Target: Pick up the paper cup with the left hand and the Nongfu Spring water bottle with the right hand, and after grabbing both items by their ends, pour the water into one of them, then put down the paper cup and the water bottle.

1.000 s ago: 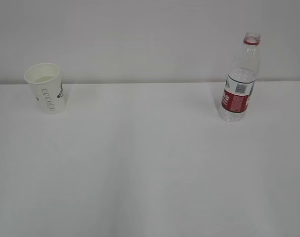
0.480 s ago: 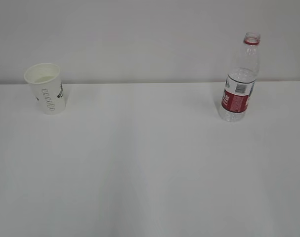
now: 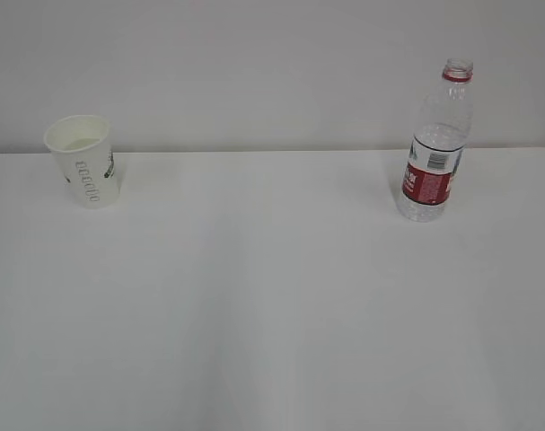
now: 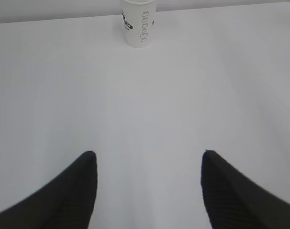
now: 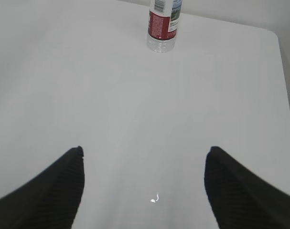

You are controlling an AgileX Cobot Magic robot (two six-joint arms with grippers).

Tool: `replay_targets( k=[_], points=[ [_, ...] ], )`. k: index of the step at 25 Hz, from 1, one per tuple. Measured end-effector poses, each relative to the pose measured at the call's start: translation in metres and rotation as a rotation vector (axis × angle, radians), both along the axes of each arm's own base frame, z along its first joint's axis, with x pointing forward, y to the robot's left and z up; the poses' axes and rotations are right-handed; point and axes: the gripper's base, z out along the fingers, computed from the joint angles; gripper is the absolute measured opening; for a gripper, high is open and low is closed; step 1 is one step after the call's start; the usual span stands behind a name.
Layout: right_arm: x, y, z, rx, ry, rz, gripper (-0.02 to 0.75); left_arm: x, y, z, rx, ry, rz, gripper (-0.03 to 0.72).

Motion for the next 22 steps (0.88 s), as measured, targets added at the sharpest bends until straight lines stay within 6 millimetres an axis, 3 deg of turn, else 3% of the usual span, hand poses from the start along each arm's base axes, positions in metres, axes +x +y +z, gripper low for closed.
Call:
replay_targets(
  k=[22],
  points=[
    [0.0,0.0,0.0,0.0,0.0,0.0,0.589,-0.0001,0.0,-0.0001,0.0,0.002,0.0,0.47]
  ],
)
